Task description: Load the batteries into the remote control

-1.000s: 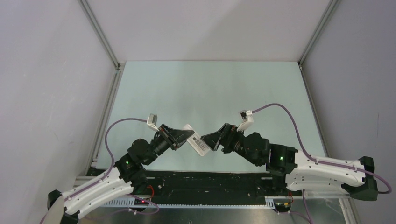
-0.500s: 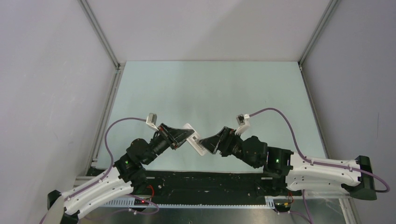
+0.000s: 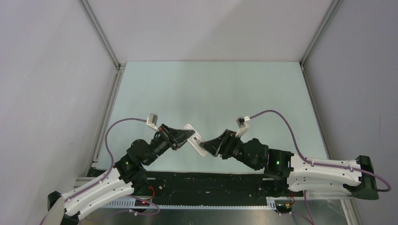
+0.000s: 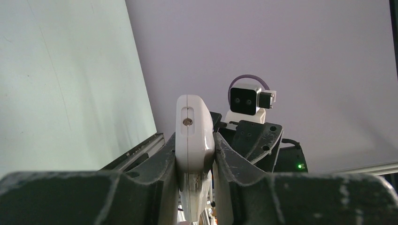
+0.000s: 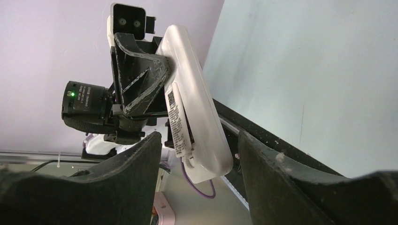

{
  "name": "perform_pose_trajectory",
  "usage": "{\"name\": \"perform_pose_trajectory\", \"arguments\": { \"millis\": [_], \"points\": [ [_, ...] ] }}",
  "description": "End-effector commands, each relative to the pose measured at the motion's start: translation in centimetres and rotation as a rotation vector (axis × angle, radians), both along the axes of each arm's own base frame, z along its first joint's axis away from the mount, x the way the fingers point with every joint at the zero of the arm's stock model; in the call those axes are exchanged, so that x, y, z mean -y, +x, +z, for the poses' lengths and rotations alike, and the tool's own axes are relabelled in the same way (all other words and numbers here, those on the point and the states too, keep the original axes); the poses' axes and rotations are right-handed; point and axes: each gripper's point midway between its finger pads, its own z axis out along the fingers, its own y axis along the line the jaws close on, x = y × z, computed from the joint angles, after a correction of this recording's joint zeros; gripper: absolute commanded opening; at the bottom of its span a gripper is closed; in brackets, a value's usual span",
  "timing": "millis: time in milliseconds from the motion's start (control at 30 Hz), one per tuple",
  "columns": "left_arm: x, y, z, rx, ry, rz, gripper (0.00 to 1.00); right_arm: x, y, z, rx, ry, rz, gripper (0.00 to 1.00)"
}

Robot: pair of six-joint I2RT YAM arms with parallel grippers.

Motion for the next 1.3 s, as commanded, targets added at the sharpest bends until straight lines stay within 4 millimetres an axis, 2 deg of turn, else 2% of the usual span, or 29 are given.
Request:
{"name": "perform_pose_trajectory", "arguments": {
  "millis": [0,667,1000,1033,1133,1200,1267],
  "points": [
    [-0.5,-0.4,4.2,0.056,-0.1,-0.001,0.0,-0.2,0.1,1.0,0.001,0.048,-0.011,0.62],
    [-0.6,-0.5,4.4,0.061,-0.107,-0.004,0.0,-0.7,0.0,0.4,-0.012,0.041,-0.003,0.43],
    [-0.6,-0.6,4.5,0.066,-0.11,-0.005,0.0,-0.8,0.0,0.3,-0.011,0.037,-0.003,0.31],
    [-0.6,-0.6,4.5,0.067,-0.109,-0.006,0.0,-0.8,0.0,0.3,-0.01,0.038,-0.002,0.32],
    [-0.7,-0.6,4.4,0.067,-0.11,-0.005,0.0,-1.0,-0.2,0.7,0.01,0.045,0.011,0.64],
    [-0.7,-0.6,4.4,0.067,-0.11,-0.004,0.0,-1.0,-0.3,1.1,0.025,0.052,0.014,0.73],
    [-0.7,-0.6,4.5,0.067,-0.112,-0.005,0.0,-1.0,-0.3,1.4,0.036,0.063,0.016,0.76]
  ]
}}
